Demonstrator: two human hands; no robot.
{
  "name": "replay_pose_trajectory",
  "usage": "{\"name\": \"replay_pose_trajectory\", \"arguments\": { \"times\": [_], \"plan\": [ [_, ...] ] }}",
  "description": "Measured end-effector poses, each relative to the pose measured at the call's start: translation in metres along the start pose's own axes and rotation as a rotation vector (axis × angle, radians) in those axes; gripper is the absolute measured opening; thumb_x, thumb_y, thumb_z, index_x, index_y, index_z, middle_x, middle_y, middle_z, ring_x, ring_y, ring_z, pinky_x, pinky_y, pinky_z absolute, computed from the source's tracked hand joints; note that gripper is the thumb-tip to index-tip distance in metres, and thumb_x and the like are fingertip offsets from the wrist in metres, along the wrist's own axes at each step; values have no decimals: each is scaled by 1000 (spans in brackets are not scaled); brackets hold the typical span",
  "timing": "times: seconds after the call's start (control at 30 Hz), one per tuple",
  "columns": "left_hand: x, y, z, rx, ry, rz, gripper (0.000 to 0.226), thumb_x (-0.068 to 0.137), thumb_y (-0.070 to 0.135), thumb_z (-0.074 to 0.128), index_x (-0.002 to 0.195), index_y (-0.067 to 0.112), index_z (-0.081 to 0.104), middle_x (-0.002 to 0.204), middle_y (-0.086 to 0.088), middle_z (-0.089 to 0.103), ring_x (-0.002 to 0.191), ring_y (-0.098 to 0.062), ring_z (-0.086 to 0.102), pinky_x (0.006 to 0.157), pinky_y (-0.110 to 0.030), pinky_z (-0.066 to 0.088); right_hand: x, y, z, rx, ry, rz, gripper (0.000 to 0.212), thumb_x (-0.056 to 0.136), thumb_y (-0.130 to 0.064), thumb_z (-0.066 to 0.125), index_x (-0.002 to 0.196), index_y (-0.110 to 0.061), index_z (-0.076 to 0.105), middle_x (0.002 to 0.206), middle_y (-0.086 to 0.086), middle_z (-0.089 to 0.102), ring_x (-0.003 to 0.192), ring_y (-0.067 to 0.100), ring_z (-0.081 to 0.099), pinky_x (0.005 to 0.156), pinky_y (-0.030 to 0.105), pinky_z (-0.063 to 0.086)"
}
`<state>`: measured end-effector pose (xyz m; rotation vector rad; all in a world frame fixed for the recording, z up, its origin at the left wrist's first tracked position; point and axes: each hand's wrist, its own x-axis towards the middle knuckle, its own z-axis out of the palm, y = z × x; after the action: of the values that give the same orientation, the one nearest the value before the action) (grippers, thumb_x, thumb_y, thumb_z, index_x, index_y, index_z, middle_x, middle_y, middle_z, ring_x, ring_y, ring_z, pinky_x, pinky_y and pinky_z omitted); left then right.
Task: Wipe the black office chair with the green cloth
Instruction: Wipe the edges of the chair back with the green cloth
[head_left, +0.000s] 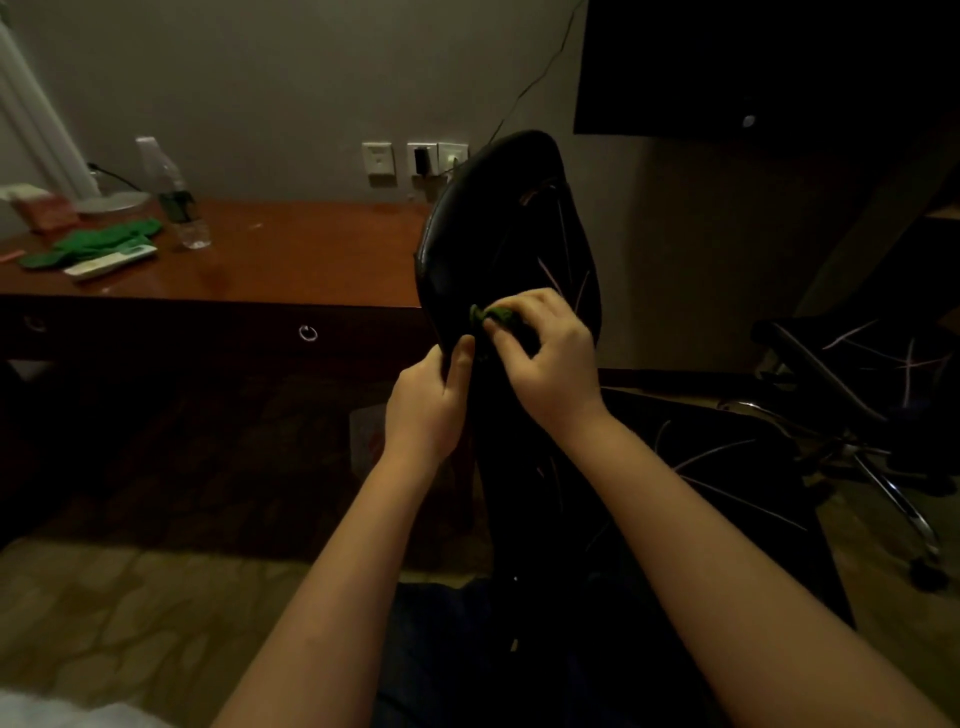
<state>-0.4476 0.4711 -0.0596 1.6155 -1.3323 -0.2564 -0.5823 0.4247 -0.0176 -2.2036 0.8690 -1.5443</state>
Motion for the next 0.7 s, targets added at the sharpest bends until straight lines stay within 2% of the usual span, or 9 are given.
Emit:
{"name": "replay_pose_trajectory", "arguments": {
  "times": [0.17,0.23,0.37,0.43,0.6,0.7],
  "plan": [
    [3,-4,2,0,33,-5,43,93,66,28,91,33,56,65,9,58,59,-2,57,47,-28,35,-1,2,17,-65,14,-6,7,89,-8,61,93,-3,65,91,6,63,84,16,59,73,16,43],
    [3,-5,3,-3,37,-1,45,91,70,26,88,35,55,64,8,58,59,-3,58,47,-29,36,-4,6,17,-69,7,-10,7,89,-8,61,93,-4,64,91,6,62,83,15,59,72,14,42],
    [0,-9,3,-10,30,-17,47,91,73,25,78,38,52,65,9,58,59,-1,58,47,-27,35,-33,22,13,-135,-66,36,12,88,-7,62,100,-5,64,96,4,61,85,15,59,72,20,46],
    [0,-9,3,-23,27,-21,46,92,71,26,77,37,52,64,10,57,57,0,57,48,-26,35,-49,33,9,-158,-73,66,13,88,-7,62,101,-7,65,97,3,62,85,14,59,71,15,43],
    [-2,-4,3,-23,38,-25,41,93,68,28,86,37,54,76,9,63,70,-6,62,57,-33,49,-82,56,2,-207,-123,168,13,89,-10,62,101,-12,65,97,-3,61,83,9,58,68,9,38],
    [-4,-2,2,-10,38,-18,45,95,65,29,96,30,57,78,6,64,71,-11,63,61,-36,51,-96,64,-3,-229,-174,202,15,89,-10,62,103,-13,65,98,-5,61,82,6,57,65,3,36]
  ]
}}
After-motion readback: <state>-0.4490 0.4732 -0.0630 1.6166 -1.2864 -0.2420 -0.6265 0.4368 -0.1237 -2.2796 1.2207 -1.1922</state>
